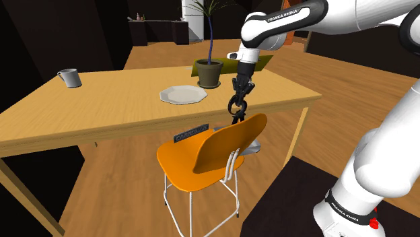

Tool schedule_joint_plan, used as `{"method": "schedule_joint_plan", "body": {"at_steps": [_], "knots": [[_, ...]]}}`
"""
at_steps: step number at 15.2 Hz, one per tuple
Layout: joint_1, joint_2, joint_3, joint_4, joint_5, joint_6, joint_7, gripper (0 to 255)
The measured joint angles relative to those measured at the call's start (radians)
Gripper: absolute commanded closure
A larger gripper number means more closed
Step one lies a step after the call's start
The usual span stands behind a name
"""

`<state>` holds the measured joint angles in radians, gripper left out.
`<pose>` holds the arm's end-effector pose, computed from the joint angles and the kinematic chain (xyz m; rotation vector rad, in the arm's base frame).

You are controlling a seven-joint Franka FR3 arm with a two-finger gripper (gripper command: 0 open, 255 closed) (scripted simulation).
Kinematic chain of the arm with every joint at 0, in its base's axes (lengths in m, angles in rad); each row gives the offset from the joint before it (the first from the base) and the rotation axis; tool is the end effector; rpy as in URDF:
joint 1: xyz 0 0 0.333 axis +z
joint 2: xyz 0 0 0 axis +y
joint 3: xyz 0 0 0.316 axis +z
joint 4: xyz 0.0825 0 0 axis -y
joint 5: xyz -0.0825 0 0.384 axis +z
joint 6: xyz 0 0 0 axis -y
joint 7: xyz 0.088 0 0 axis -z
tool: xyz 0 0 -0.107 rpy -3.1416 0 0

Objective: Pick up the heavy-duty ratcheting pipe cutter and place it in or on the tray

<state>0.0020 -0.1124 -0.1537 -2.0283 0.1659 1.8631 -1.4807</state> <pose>0.5142 -0.0680 0.4930 -2.3913 -1.7770 -0.1343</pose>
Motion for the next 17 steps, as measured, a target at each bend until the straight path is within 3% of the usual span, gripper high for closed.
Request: {"method": "schedule_joint_plan", "body": {"at_steps": [4,5,11,17], "knots": [[0.0,-0.001,0.0,-0.003,0.0,0.002,0.0,255],[0.0,-0.001,0.0,-0.003,0.0,0.002,0.0,0],[0.0,-0.001,0.0,-0.003,0.0,0.002,0.0,0],[-0.008,-0.004,-0.01,0.113,-0.007,-0.116,0.003,0]]}}
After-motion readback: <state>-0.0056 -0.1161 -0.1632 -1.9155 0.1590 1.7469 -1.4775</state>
